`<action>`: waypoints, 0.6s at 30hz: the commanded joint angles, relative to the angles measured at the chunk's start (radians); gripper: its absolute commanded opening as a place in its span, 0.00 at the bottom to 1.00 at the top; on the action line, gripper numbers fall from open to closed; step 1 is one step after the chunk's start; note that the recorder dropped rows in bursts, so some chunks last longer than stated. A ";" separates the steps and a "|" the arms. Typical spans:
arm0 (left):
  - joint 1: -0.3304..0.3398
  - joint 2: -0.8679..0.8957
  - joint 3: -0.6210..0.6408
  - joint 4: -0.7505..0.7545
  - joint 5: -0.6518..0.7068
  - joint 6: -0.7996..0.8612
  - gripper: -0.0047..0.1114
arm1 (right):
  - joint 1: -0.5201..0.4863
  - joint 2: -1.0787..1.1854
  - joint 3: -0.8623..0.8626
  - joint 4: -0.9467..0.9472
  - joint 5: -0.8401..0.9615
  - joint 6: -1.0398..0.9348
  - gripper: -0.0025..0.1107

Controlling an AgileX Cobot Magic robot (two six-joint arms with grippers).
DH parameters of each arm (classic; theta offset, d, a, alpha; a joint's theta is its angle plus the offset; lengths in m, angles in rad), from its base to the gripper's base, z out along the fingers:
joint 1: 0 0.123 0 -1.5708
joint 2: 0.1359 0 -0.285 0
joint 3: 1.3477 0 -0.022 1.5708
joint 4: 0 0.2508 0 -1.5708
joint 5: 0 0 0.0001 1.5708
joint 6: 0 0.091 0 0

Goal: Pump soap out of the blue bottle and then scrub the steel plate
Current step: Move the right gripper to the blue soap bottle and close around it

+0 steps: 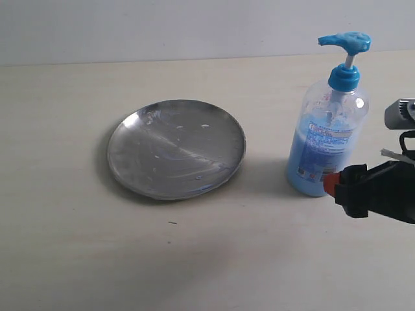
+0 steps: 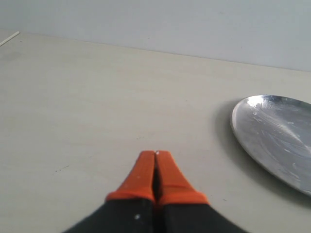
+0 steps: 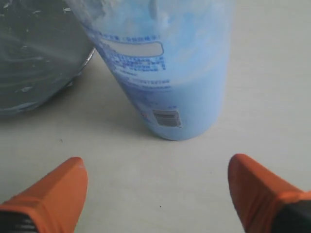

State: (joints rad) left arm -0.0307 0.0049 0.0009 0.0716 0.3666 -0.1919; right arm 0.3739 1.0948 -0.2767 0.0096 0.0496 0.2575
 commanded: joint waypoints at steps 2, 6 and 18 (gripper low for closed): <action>0.002 -0.005 -0.001 0.004 -0.011 -0.002 0.04 | 0.003 0.004 0.104 -0.010 -0.256 -0.018 0.70; 0.002 -0.005 -0.001 0.004 -0.011 -0.002 0.04 | 0.003 0.045 0.114 0.029 -0.341 -0.150 0.70; 0.002 -0.005 -0.001 0.004 -0.011 -0.002 0.04 | 0.005 0.216 0.114 0.121 -0.464 -0.286 0.68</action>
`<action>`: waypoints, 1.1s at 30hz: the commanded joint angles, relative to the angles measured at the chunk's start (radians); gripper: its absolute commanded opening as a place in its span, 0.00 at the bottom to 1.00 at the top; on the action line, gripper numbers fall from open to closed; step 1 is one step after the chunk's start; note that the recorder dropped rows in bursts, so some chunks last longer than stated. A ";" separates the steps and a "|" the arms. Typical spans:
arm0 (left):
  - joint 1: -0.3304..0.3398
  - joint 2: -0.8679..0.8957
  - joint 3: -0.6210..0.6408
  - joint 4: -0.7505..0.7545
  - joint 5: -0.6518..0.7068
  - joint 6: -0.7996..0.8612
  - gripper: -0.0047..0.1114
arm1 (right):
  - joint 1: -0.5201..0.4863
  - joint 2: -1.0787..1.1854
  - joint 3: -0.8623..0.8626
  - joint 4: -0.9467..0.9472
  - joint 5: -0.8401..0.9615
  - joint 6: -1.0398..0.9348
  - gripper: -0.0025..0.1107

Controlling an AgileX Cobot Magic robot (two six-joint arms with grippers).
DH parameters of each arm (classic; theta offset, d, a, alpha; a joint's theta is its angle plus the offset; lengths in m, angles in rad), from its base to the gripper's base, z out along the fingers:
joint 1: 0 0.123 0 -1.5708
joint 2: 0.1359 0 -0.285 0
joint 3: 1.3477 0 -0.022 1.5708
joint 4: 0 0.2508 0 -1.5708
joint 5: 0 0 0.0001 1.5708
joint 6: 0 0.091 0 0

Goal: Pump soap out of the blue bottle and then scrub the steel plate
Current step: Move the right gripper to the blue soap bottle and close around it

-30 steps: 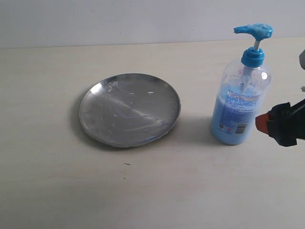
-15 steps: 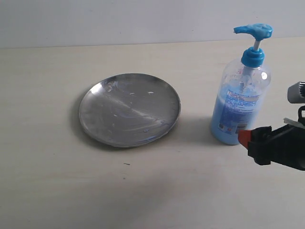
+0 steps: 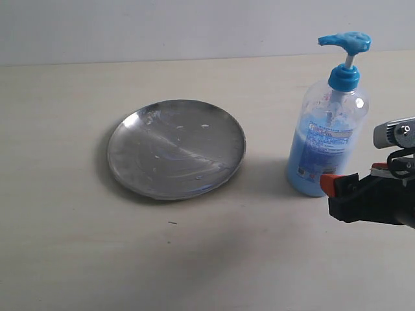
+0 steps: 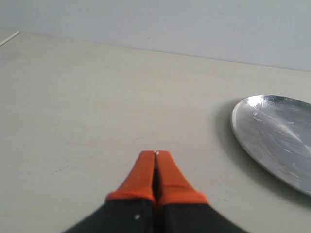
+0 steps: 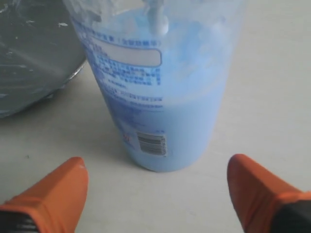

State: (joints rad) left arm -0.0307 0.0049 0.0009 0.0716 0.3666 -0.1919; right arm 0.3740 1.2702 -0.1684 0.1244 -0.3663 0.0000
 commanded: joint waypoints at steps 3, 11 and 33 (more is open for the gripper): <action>0.002 -0.005 -0.001 0.004 -0.011 -0.002 0.04 | 0.005 0.071 0.005 0.007 -0.053 -0.031 0.67; 0.002 -0.005 -0.001 0.004 -0.013 -0.002 0.04 | 0.005 0.134 0.005 0.005 -0.121 -0.044 0.67; 0.002 -0.005 -0.001 0.004 -0.013 -0.002 0.04 | 0.005 0.419 -0.072 -0.031 -0.529 -0.041 0.92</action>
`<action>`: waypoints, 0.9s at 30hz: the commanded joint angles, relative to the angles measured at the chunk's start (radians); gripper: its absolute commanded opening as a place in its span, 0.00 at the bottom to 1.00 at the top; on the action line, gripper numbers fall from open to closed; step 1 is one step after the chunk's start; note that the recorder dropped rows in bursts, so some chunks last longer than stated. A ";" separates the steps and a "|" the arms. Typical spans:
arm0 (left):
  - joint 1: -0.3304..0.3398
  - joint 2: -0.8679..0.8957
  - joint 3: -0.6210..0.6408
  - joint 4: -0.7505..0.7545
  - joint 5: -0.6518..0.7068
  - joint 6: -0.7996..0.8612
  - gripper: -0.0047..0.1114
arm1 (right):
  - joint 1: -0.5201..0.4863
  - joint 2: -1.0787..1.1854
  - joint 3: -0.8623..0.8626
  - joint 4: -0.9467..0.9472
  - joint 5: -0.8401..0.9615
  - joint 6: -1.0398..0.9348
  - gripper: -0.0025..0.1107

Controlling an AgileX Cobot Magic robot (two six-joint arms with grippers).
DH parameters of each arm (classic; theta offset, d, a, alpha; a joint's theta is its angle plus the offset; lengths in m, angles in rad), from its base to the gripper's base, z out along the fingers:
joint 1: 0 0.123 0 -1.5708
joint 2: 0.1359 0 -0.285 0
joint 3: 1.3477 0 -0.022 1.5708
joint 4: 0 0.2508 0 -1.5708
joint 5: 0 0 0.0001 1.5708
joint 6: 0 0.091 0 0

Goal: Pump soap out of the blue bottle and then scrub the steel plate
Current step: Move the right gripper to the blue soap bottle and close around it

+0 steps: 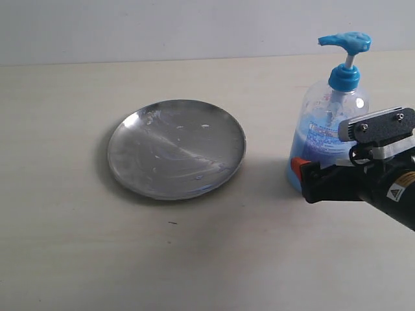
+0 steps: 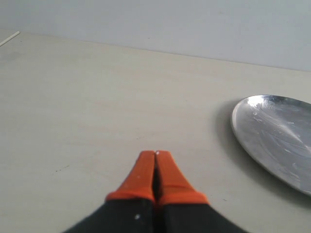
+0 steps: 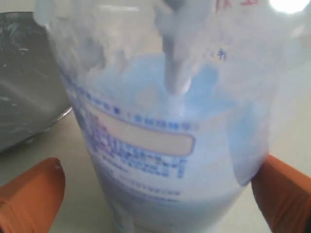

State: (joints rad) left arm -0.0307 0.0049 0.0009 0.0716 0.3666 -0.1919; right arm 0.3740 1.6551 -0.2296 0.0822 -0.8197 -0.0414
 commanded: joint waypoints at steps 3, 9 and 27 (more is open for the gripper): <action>0.002 -0.005 -0.001 0.004 -0.013 -0.002 0.04 | 0.005 0.059 -0.010 0.033 -0.135 0.000 0.92; 0.002 -0.005 -0.001 0.004 -0.013 -0.002 0.04 | 0.005 0.102 -0.021 0.033 -0.195 0.016 0.92; 0.002 -0.005 -0.001 0.004 -0.013 -0.002 0.04 | 0.005 0.193 -0.107 0.045 -0.238 0.041 0.80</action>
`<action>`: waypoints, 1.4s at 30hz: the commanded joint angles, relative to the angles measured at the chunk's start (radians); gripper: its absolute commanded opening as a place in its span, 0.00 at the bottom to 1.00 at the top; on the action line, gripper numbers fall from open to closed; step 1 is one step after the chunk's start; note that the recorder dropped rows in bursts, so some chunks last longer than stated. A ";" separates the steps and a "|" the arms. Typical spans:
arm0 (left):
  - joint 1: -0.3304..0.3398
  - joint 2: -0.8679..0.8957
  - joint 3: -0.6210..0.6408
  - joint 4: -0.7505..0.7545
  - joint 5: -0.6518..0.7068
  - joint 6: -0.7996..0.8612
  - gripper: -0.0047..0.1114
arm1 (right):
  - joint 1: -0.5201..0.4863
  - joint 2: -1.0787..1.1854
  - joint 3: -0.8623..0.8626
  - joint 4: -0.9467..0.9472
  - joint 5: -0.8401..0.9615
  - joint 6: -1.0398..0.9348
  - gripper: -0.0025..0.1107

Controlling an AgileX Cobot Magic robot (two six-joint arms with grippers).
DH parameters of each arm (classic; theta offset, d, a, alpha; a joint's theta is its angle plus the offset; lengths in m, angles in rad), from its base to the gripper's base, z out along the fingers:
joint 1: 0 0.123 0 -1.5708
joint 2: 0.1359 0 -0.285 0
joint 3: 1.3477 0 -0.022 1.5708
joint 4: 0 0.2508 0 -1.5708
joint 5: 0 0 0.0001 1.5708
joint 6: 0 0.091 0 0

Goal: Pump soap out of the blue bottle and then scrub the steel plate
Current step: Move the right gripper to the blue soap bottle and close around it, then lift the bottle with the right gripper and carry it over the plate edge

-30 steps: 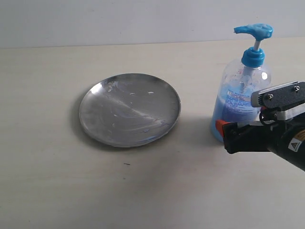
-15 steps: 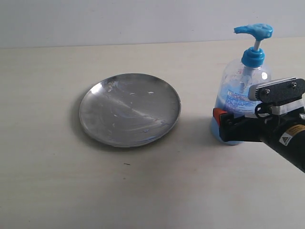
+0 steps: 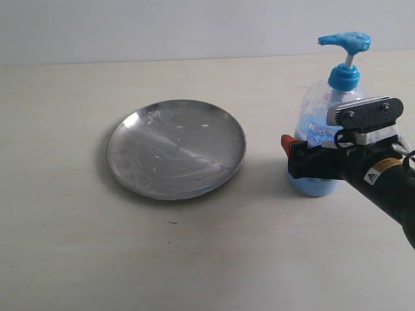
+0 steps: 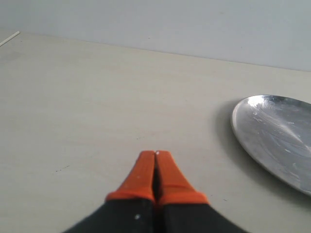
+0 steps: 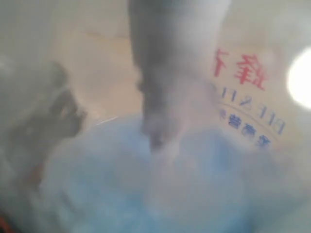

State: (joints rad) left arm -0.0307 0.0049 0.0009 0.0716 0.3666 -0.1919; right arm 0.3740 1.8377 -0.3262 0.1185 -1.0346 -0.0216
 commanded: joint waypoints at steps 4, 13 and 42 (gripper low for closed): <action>0.002 -0.005 -0.001 0.004 -0.013 -0.002 0.04 | 0.005 0.011 -0.011 0.036 -0.022 0.022 0.51; 0.002 -0.005 -0.001 0.004 -0.013 -0.002 0.04 | 0.005 0.000 -0.011 -0.119 -0.007 0.030 0.02; 0.002 -0.005 -0.001 0.004 -0.015 -0.002 0.04 | 0.453 -0.190 -0.217 0.693 0.222 -0.660 0.02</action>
State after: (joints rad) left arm -0.0307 0.0049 0.0009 0.0716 0.3666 -0.1919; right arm 0.8033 1.6556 -0.5003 0.7244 -0.7231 -0.6063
